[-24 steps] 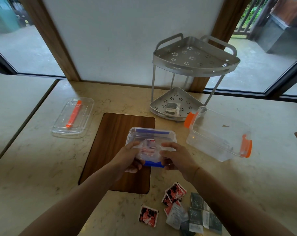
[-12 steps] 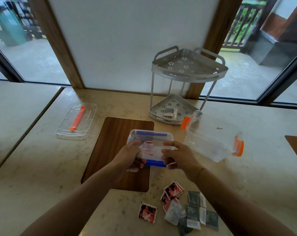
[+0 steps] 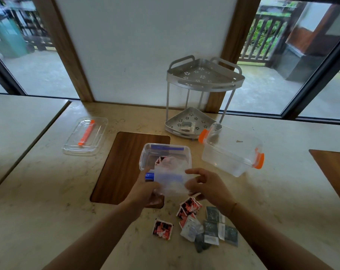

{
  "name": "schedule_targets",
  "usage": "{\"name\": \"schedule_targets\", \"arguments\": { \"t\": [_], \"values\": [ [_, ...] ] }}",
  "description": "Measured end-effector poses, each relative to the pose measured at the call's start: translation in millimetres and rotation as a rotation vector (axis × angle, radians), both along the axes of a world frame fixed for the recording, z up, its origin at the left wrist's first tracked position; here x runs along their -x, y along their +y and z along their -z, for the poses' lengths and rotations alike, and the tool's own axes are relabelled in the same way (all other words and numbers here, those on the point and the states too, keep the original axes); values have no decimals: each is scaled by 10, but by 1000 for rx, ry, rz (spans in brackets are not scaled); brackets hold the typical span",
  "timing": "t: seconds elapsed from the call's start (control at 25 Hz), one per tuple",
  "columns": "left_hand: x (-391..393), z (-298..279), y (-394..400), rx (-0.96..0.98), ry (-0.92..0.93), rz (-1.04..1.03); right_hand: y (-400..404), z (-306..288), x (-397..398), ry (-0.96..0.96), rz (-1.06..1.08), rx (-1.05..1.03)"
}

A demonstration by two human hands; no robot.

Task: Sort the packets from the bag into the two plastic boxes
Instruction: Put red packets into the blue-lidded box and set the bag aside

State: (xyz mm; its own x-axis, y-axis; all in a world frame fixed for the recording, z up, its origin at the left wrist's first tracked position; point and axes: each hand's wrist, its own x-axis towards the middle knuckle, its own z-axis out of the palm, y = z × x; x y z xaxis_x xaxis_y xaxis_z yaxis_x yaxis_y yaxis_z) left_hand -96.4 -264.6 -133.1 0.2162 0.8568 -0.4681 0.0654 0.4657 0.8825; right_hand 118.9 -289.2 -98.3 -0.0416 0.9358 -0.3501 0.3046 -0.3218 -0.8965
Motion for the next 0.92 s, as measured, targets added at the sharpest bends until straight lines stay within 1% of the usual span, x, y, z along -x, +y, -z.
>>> {"name": "schedule_targets", "arguments": {
  "t": [0.16,0.2,0.28,0.4,0.48,0.56,0.68,0.92],
  "values": [
    [-208,183,-43,212,-250,-122,-301,88,-276,-95,-113,-45],
    [-291,192,-52,277,-272,-143,-387,111,-374,-121,-138,-58],
    [-440,226,-50,345,-273,-136,-546,140,-573,-153,-166,-66],
    [-738,232,-52,336,-226,-93,-792,172,-949,-157,-146,-20],
    [-981,232,-76,329,-208,-106,-975,223,-1245,-155,-100,14],
    [-1247,228,-105,325,-192,-66,-1174,293,-1552,-136,-33,43],
    [-1804,274,-175,333,-144,36,-1508,322,-2045,-95,75,89],
    [-3101,531,-466,251,55,214,-2166,453,-3135,-62,236,144]
  ]
}}
